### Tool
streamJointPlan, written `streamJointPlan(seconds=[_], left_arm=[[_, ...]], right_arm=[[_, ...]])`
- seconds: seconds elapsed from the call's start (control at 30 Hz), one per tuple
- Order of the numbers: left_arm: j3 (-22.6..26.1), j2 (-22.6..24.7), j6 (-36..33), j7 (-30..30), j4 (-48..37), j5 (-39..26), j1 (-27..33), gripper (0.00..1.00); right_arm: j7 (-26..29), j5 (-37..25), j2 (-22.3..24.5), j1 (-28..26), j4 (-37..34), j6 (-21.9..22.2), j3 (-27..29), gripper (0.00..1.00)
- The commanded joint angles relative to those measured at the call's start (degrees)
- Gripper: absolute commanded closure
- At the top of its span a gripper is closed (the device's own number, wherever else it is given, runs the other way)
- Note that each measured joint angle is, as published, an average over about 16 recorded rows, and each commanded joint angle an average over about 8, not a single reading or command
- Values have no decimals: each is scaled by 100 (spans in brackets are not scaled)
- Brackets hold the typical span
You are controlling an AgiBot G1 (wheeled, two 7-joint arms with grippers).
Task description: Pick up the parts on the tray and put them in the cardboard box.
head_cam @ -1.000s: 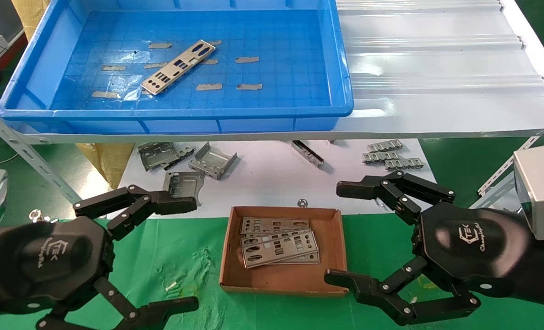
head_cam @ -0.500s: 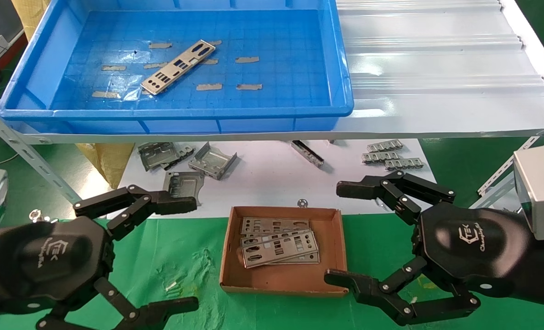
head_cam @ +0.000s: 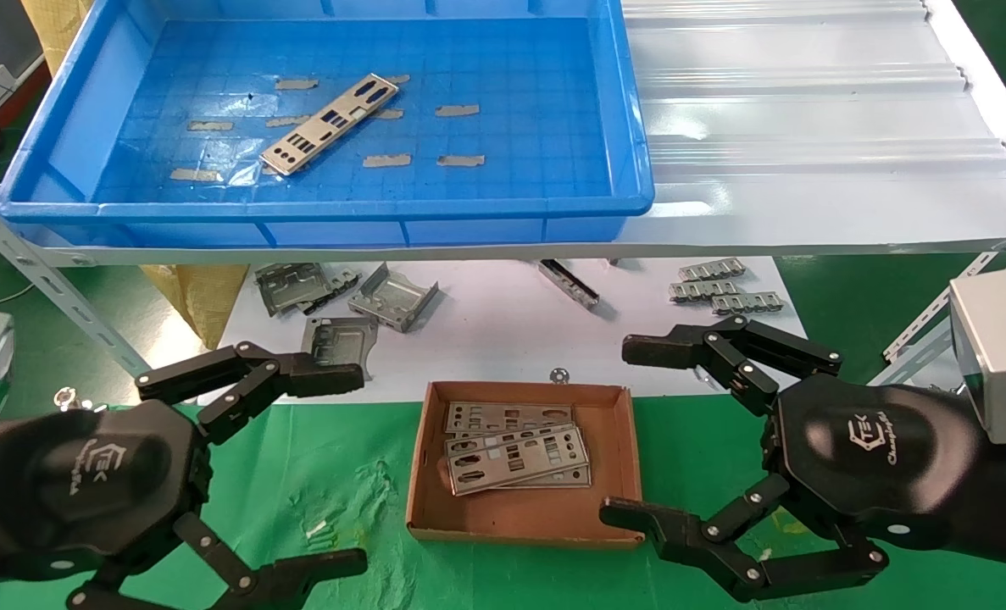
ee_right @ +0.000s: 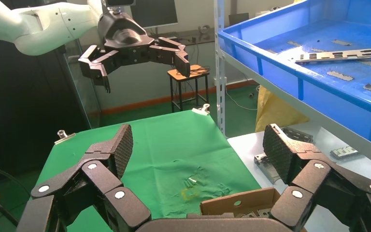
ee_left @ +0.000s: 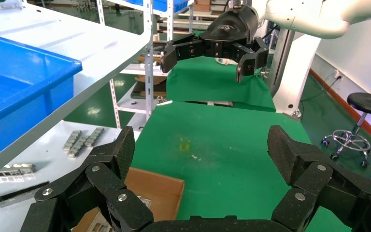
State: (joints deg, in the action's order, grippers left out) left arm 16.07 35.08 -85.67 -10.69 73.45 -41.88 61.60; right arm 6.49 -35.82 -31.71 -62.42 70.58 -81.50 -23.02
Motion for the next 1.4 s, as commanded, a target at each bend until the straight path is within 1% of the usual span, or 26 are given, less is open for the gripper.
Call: streamJointPlan(seconds=[0.03,1.4], left_arm=[[0,0,0,0,0,0,0,0],[0,0,0,0,0,0,0,0]], right_arm=[[0,0,0,0,0,0,0,0],[0,0,0,0,0,0,0,0]])
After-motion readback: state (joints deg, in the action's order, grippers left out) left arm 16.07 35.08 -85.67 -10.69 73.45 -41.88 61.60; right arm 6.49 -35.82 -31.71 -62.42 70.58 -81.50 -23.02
